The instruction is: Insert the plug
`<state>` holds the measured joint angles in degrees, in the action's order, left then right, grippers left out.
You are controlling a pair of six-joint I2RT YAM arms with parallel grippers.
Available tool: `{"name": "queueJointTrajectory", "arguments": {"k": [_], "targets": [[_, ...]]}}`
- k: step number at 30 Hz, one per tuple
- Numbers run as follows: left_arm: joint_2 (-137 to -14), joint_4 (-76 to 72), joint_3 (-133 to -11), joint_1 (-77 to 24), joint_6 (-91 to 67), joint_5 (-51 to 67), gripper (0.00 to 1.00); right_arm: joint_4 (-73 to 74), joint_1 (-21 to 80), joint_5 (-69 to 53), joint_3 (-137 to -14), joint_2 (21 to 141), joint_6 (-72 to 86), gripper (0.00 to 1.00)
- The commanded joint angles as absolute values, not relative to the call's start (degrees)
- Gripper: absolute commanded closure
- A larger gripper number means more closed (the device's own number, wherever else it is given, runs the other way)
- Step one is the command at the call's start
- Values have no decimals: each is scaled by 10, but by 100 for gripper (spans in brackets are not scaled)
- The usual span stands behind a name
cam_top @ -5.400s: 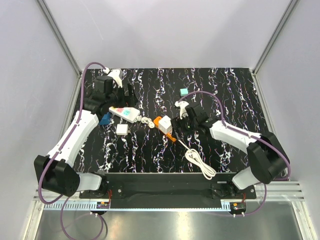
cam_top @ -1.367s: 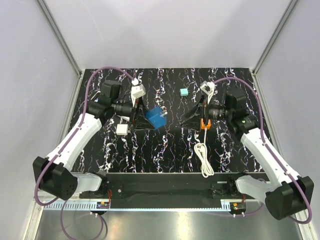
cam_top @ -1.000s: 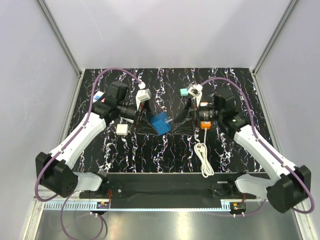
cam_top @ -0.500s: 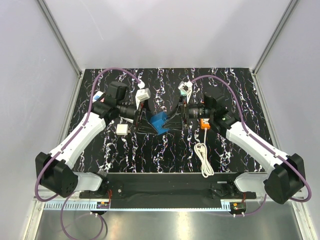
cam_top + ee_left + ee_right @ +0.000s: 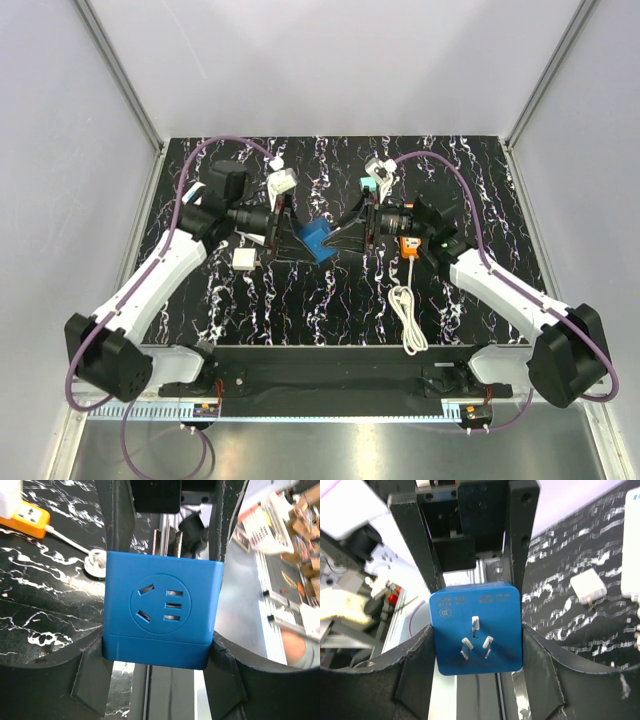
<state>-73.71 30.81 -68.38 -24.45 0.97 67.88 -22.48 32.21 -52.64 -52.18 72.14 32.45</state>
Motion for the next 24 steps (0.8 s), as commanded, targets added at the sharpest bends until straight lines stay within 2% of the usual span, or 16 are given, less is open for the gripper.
{"name": "queueJointTrajectory", "arguments": {"k": [1, 4, 9, 15, 24], "targets": [[-679, 98, -669, -250, -124, 665, 37, -347, 333, -478, -502, 733, 406, 100], [-665, 21, -636, -249, -182, 657, 36, -390, 334, -449, -491, 741, 440, 100], [-668, 2, -629, -249, -213, 628, 31, -430, 333, -413, -467, 730, 454, 100], [-662, -91, -601, -249, -275, 600, 27, -467, 333, -374, -438, 714, 472, 100], [-652, -156, -579, -247, -327, 563, 27, -510, 333, -327, -402, 698, 494, 100]]}}
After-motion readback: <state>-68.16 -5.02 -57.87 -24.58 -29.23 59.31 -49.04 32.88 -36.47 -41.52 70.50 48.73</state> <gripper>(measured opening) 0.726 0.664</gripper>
